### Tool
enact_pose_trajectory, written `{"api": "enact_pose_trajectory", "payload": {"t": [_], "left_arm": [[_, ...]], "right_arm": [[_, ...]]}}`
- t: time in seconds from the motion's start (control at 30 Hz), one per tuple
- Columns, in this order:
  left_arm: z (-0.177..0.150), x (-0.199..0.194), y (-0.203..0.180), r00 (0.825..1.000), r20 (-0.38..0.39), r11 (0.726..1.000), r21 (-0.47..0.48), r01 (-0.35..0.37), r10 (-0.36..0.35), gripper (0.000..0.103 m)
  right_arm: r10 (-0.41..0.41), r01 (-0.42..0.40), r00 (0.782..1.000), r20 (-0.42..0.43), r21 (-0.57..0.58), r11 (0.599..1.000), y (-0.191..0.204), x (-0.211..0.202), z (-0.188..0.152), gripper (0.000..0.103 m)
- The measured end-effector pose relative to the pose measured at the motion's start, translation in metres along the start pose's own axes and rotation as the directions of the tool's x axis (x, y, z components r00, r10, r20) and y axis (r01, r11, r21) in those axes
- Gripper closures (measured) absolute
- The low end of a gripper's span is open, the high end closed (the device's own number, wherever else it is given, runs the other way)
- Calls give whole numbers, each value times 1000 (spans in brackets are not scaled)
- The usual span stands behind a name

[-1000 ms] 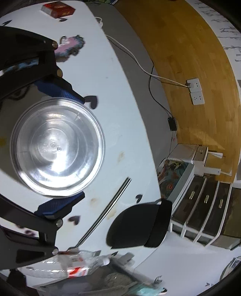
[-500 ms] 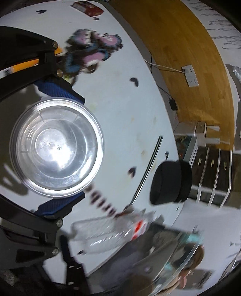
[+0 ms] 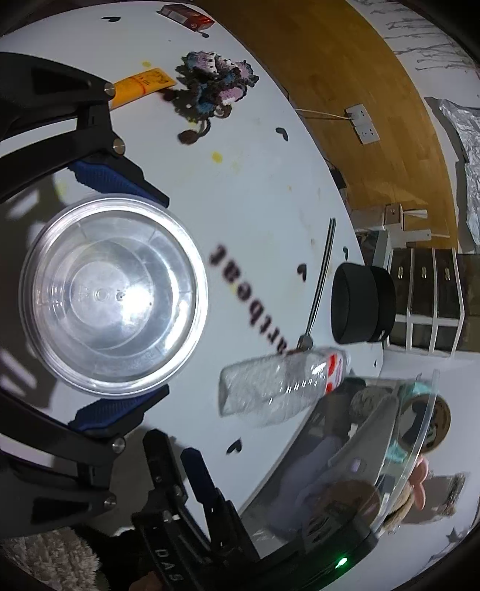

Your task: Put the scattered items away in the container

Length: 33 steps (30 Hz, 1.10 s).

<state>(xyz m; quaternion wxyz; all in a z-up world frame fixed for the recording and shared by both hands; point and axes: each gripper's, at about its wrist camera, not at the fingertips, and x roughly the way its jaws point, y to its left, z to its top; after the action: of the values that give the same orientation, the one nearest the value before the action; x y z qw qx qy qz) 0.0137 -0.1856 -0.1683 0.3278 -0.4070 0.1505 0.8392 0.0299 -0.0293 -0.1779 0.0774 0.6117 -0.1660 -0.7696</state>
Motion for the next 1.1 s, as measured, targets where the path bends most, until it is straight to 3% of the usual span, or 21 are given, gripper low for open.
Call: {"api": "enact_pose_trajectory", "payload": {"t": [0.13, 0.23, 0.27, 0.4, 0.57, 0.63, 0.83, 0.97, 1.1], "left_arm": [[-7, -6, -15, 1000, -5, 1000, 11, 22, -22, 13], [-11, -10, -24, 999, -1, 999, 8, 44, -44, 13], [-13, -11, -28, 999, 1, 999, 14, 46, -46, 13], [-16, -14, -33, 997, 10, 997, 8, 73, -73, 13], [-16, -16, -24, 992, 27, 990, -68, 125, -123, 13], [-15, -16, -18, 989, 34, 983, -108, 150, -147, 13], [-16, -18, -2, 980, 47, 962, -188, 198, -193, 14], [-17, -19, -1, 979, 44, 963, -179, 203, -198, 14], [-16, -19, -5, 978, 37, 968, -143, 207, -204, 14]], "right_arm": [[113, -112, 994, -8, 108, 988, -12, 0, -10, 47], [243, -236, 970, 4, 239, 942, -30, 3, -20, 18], [286, -279, 958, 19, 286, 917, -36, 4, -23, 17], [438, -419, 897, 67, 448, 790, -57, 14, -29, 14], [606, -574, 785, 126, 514, 638, -61, 30, -23, 13], [637, -601, 758, 137, 525, 603, -58, 38, -18, 13], [662, -610, 746, 73, 474, 635, -39, 51, -8, 12], [674, -618, 737, 51, 455, 641, -36, 52, -5, 0], [728, -678, 681, 79, 444, 586, -30, 46, -1, 0]]}}
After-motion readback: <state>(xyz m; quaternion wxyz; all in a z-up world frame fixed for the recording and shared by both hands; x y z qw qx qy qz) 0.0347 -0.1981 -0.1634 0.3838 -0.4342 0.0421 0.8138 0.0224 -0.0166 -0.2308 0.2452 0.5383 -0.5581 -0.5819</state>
